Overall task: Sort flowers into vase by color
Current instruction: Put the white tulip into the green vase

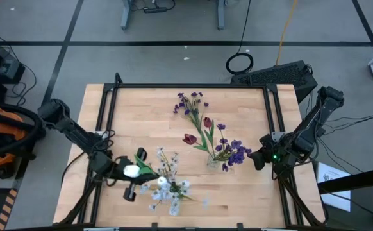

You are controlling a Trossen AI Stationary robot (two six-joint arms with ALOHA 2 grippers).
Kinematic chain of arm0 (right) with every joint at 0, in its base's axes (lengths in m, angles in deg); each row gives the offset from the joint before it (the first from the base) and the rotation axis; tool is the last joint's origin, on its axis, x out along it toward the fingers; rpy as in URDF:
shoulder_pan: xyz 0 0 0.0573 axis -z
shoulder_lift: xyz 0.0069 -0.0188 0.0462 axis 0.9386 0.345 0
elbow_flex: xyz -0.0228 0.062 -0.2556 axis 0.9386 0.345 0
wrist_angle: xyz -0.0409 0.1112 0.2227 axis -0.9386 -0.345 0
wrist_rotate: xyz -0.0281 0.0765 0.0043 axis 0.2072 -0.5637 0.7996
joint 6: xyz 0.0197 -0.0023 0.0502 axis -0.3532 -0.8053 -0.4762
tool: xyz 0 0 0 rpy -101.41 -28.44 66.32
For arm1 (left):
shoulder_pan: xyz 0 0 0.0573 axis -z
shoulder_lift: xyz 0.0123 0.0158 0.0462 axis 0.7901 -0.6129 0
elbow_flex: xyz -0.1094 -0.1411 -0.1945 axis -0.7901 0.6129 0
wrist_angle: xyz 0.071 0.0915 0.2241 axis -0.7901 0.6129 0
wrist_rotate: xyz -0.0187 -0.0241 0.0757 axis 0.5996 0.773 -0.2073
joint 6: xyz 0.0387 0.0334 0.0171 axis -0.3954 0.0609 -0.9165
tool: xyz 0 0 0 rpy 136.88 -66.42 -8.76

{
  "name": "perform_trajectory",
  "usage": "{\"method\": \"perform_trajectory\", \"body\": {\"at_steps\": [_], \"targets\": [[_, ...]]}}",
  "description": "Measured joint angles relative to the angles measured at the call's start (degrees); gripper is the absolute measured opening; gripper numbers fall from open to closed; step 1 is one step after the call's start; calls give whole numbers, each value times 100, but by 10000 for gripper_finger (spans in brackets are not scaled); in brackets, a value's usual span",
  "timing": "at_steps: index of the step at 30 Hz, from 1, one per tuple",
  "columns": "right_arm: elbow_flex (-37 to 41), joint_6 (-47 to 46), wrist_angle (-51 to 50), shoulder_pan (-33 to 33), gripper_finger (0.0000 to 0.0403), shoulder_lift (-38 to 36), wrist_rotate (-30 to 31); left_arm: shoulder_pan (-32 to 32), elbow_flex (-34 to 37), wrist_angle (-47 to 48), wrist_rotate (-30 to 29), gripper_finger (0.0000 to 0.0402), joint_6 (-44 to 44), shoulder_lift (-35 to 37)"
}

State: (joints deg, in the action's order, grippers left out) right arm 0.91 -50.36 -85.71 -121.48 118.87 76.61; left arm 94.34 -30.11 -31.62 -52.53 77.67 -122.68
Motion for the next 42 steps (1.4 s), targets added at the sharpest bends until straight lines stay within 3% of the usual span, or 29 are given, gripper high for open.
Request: {"method": "perform_trajectory", "body": {"at_steps": [12, 27, 42], "targets": [[0, 2, 4, 0, 0, -4, -9, -275, -355, 473, 206, 0, 3, -757], [0, 47, -12, 0, 0, -4, -13, -278, -355, 193, 38, 0, -335, -508], [0, 48, -16, -1, 0, -7, -11, -319, -355, 1298, 31, 18, -285, -508]]}}
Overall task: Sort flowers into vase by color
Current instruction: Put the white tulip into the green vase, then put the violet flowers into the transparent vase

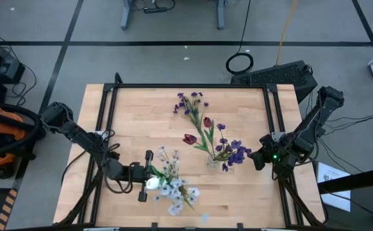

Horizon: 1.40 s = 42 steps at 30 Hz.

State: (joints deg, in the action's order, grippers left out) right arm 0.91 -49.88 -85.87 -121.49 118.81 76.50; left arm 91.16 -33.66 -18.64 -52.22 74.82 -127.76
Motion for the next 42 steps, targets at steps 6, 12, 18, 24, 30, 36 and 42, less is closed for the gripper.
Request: {"method": "perform_trajectory", "body": {"at_steps": [6, 12, 18, 24, 30, 36, 42], "targets": [[0, -1, 2, 1, 0, 0, 0, -27, 0, 68, 5, 26, 95, -49], [0, -1, 2, 1, 0, 44, 2, -289, 0, 83, 607, 8, 1013, -345], [0, -1, 11, -1, 0, 227, 1, -338, 0, 134, 717, 8, 1338, -516], [0, -38, 24, 1, 0, 405, 0, -286, 0, 329, 753, 9, 1349, -542], [0, -45, 82, 1, 0, 426, 0, -306, 0, 397, 823, 38, 1835, -542], [0, -45, 102, 1, 0, 426, -2, -337, 2, 401, 1015, 111, 2240, -542], [0, -45, 196, 0, 0, 426, -4, -330, 2, 999, 1590, 144, 2203, -96]]}}
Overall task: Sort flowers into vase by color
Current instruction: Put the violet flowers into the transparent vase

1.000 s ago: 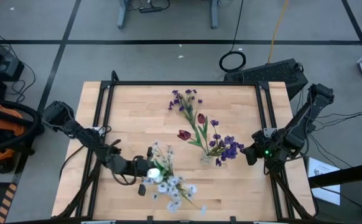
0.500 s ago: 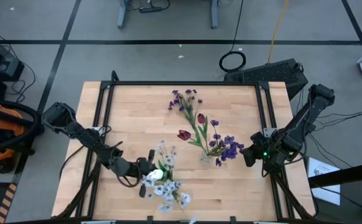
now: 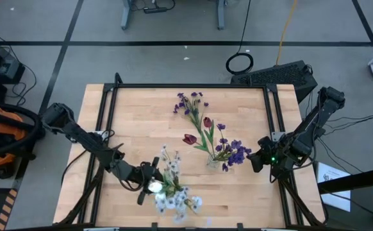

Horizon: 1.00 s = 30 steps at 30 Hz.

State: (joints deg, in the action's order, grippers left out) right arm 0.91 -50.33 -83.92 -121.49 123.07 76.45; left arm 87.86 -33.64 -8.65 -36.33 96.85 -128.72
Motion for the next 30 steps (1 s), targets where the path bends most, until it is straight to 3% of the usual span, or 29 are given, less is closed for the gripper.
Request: {"method": "perform_trajectory", "body": {"at_steps": [14, 20, 24, 27, 30], "targets": [[0, -2, 104, 1, 0, 0, 0, -2, 0, 3610, -99, 146, 28, 2630], [0, -2, 228, -1, 0, 0, 21, -2, 0, 4651, -840, 145, 147, 3389], [0, -2, 368, 68, 0, 2, 717, -20, 0, 5542, -1704, 131, 988, 3597], [0, 0, 383, 212, 0, 2, 1455, -111, 0, 6443, -1868, 116, 1804, 3663], [0, 20, 377, 444, 0, 2, 1748, -236, 0, 7235, -1873, 98, 2630, 3676]]}}
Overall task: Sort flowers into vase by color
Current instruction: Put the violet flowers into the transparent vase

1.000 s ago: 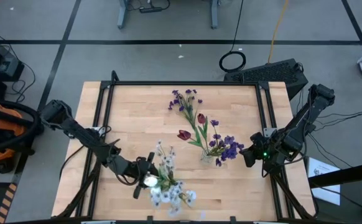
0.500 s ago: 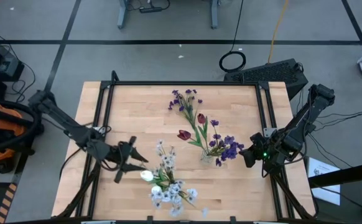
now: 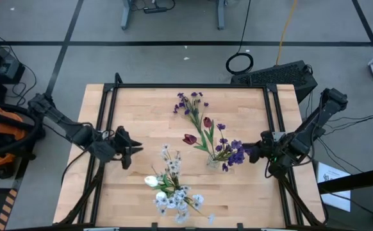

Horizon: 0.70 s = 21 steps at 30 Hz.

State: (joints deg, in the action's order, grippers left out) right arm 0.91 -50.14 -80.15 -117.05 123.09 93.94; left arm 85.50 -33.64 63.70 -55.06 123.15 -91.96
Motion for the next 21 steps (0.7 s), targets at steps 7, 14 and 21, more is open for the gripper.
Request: {"method": "perform_trajectory", "body": {"at_steps": [7, 14, 21], "targets": [[0, 34, -1, 864, 0, 0, 124, -360, 0, 1029, -132, 38, 991, -4], [0, 1249, 373, 1922, 0, -89, 510, -964, 2, 1783, -93, 4, 1757, -9], [0, 4318, 2046, 3494, 0, -410, -584, -1453, 219, 1840, -16, 2, 2902, -9]]}}
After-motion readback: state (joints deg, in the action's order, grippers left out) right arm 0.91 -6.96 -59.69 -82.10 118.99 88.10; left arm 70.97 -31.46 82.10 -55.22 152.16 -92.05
